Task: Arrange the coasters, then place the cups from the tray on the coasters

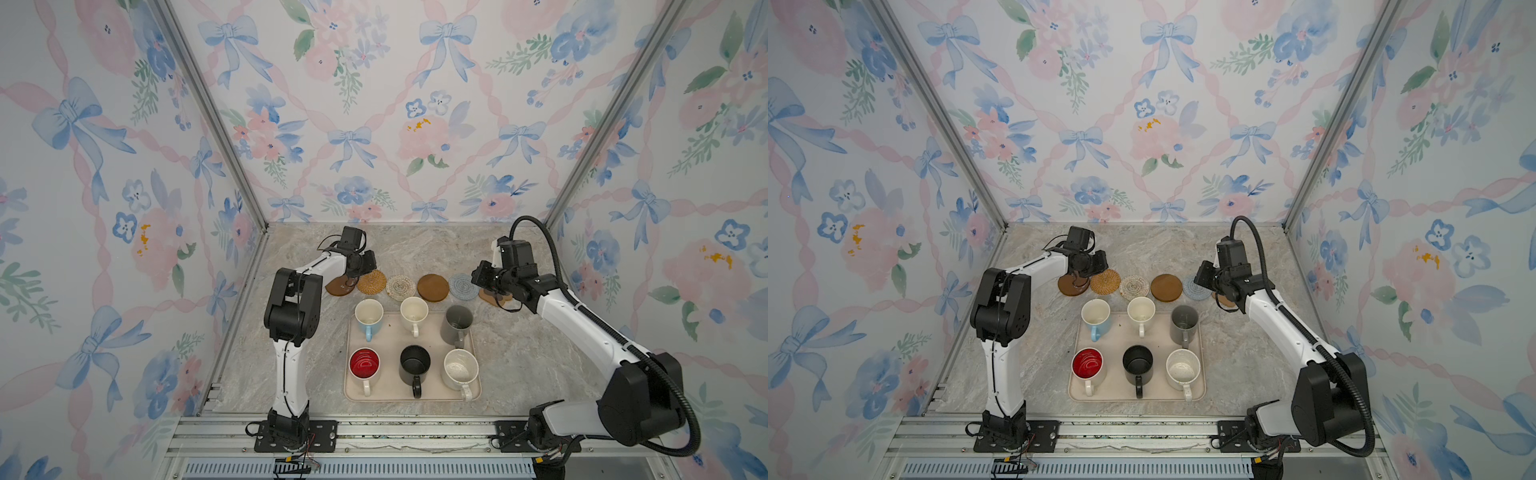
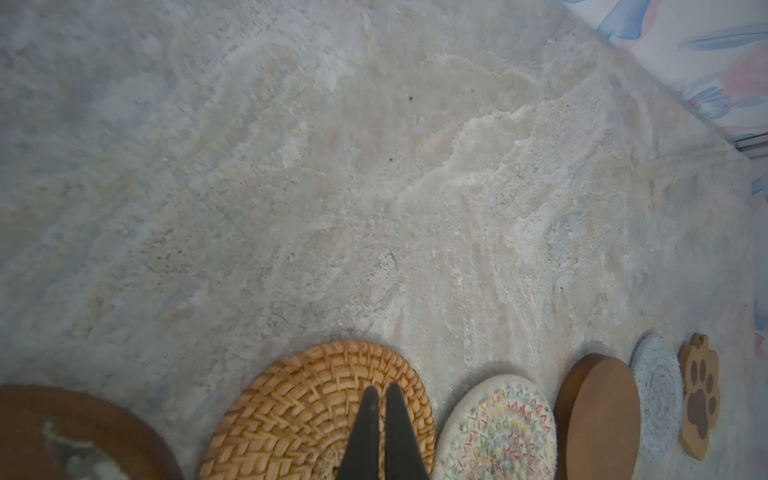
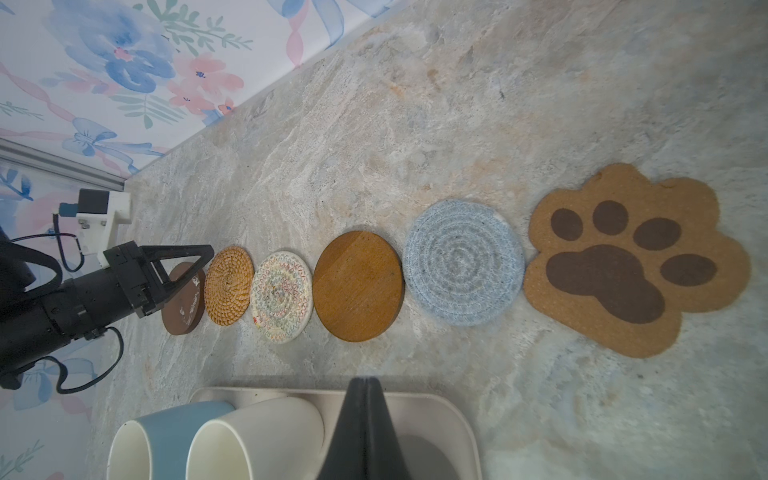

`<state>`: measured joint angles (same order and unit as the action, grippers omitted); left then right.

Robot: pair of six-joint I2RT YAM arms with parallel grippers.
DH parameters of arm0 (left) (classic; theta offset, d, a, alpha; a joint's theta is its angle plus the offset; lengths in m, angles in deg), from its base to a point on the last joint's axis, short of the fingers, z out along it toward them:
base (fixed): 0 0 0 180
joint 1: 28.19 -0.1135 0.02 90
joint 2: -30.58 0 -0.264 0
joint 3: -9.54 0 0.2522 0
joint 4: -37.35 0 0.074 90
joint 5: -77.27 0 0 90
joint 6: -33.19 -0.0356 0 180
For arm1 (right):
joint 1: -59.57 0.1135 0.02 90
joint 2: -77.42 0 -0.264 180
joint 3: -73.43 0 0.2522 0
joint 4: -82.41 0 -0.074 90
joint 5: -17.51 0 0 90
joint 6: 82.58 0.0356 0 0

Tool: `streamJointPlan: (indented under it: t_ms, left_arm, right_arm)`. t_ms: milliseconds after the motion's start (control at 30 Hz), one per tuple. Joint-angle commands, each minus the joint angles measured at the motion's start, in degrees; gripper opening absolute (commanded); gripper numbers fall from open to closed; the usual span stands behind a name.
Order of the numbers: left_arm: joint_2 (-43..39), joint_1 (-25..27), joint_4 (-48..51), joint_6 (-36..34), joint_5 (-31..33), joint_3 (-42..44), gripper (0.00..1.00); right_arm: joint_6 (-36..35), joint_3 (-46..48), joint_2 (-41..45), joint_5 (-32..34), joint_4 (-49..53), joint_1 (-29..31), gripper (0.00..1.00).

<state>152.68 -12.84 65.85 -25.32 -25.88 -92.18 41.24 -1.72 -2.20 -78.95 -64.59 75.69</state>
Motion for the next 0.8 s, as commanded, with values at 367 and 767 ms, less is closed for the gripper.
streamJointPlan:
  t_ms: [367,767]
  left_arm:
    - [2.22,2.09,2.99,-0.85,2.07,3.76,0.0]
    - [0.35,2.92,3.36,0.77,3.41,9.32,0.0]
  right_arm:
    - [-0.69,-1.26,-0.47,-1.19,-0.96,-0.3,0.0]
    - [-0.69,-0.93,-0.19,-1.32,-1.09,-0.33,0.0]
